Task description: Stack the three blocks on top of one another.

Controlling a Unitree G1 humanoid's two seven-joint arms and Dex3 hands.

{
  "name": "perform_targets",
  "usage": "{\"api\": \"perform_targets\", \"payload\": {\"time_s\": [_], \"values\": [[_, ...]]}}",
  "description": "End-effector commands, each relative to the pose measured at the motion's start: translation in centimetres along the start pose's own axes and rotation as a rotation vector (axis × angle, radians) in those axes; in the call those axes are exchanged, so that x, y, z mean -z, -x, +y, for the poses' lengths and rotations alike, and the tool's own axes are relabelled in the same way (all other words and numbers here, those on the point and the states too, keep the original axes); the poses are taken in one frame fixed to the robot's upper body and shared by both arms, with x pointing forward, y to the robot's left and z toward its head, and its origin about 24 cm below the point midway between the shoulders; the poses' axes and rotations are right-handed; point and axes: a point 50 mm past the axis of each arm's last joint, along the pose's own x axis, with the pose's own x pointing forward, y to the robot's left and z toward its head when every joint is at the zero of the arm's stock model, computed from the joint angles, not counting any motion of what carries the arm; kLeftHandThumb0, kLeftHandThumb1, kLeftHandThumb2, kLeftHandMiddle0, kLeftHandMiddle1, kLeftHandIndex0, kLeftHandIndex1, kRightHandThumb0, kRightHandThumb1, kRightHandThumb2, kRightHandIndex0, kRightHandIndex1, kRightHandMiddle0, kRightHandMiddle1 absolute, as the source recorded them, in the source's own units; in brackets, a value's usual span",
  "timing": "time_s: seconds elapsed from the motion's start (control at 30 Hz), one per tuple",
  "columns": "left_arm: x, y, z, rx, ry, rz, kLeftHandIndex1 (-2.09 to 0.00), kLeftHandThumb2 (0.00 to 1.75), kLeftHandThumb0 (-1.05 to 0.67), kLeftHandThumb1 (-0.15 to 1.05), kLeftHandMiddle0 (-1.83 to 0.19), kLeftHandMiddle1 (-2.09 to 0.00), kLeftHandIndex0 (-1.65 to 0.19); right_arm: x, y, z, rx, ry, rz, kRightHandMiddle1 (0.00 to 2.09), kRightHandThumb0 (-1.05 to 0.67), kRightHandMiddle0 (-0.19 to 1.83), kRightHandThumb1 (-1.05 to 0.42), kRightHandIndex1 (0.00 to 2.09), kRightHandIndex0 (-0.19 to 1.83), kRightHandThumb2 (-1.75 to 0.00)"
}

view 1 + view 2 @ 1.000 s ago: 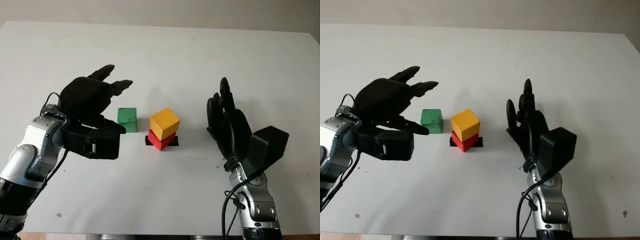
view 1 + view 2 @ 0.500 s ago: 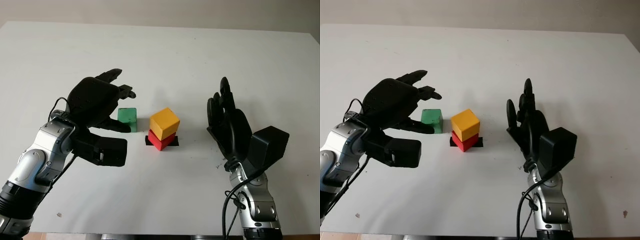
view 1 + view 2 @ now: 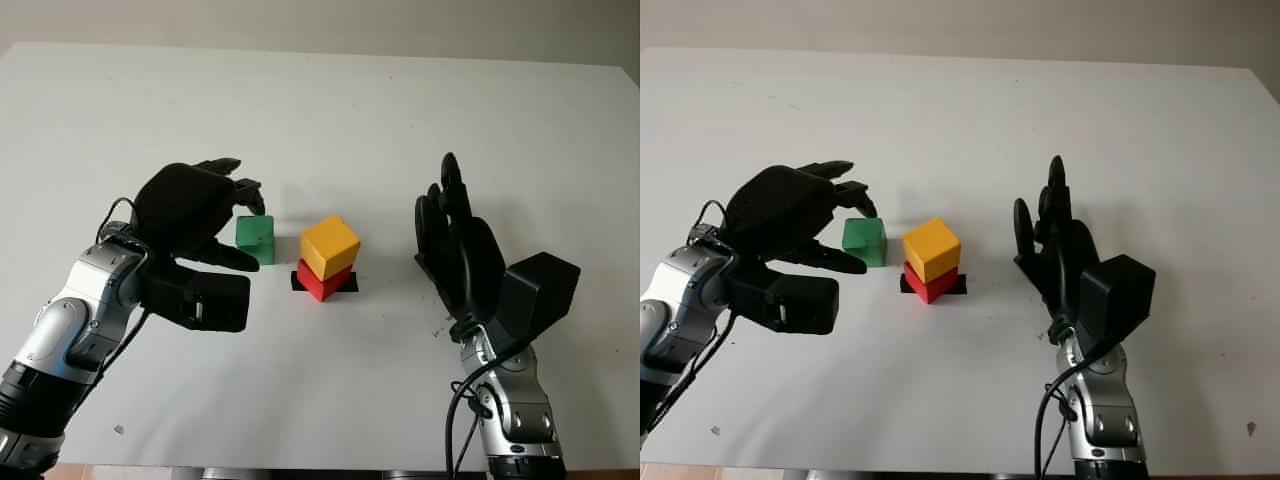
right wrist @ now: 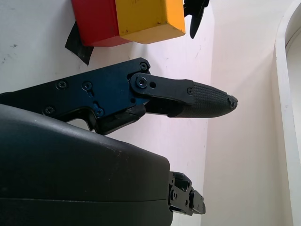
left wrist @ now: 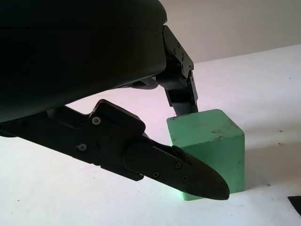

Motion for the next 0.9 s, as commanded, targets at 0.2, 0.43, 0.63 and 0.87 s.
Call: {"api": "perform_targets", "payload": {"time_s": [0.2,0.43,0.63,0.87], "values": [[-0.2,0.4,0.0,-0.064,-0.014,-0.037,-1.32,0.15,-0.54,1.05,-0.42,-0.09,-0.49,-0.3,0.3,-0.3,0.003,0.023,-0.014,0.0,-0.73,-0.19,-1.05,0.0,-0.19,-0.56],[-0.1,0.4,0.1,-0.128,0.124,-0.089,-1.2,0.07,-0.37,1.04,-0.5,-0.15,-0.47,-0.3,0.3,-0.2,0.007,0.017,-0.02,0.0,-0.71,-0.19,-1.05,0.0,-0.19,-0.55],[0.6,0.4,0.6,-0.116,0.328,-0.14,-1.46,0.14,-0.41,1.05,-0.3,-0.56,-0.36,-0.3,0.3,-0.2,0.005,0.017,-0.011,0.0,-0.72,-0.19,-1.05,0.0,-0.19,-0.55],[2.7,0.5,2.7,-0.117,0.509,-0.178,-1.33,0.13,-0.37,1.05,-0.28,-0.57,-0.42,-0.2,0.3,-0.1,0.011,0.028,-0.018,0.0,-0.68,-0.19,-1.05,0.0,-0.19,-0.55]]}}
